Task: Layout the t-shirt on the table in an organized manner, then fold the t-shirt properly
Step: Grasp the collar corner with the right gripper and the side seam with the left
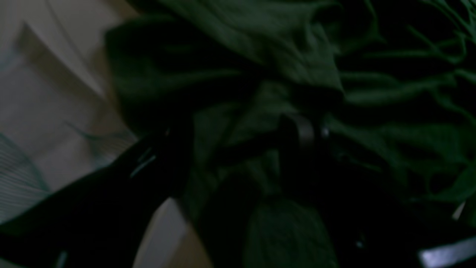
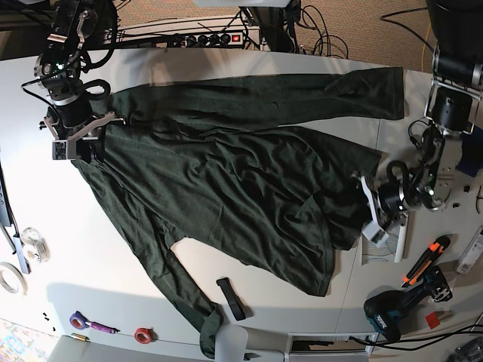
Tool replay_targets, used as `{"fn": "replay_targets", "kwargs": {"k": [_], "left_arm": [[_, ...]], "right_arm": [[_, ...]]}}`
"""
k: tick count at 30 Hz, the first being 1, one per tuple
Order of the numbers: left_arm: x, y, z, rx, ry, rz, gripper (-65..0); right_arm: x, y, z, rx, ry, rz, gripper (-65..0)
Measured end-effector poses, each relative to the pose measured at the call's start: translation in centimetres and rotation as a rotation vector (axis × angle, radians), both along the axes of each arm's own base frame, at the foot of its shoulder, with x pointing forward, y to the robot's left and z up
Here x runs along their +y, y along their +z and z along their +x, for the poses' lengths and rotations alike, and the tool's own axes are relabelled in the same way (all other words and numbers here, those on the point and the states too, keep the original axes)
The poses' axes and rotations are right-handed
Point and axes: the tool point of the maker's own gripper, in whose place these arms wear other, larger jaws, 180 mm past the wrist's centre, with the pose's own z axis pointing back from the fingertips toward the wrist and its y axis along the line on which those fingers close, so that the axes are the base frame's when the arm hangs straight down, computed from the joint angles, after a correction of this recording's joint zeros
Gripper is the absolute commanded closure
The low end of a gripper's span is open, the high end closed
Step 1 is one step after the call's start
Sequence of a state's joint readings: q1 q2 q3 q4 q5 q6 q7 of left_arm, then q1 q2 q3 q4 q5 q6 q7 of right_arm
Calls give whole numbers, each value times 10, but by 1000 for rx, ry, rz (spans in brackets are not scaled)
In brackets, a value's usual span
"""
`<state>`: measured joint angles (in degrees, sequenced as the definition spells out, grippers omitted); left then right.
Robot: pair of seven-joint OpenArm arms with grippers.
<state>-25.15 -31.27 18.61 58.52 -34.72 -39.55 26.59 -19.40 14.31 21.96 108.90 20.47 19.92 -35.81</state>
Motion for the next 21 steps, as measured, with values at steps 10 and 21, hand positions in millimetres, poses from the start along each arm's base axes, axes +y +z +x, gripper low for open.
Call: {"fn": "replay_targets", "kwargs": {"k": [10,21], "left_arm": [[-16,-8,-9,17,-11,-36,-145],[-18,-7,-10,17,-20,-31,-208]], "right_arm": [[-2,-1,-1,7,0,-19,-159],[-16,-45,-14,113,-46,17,-159]]}}
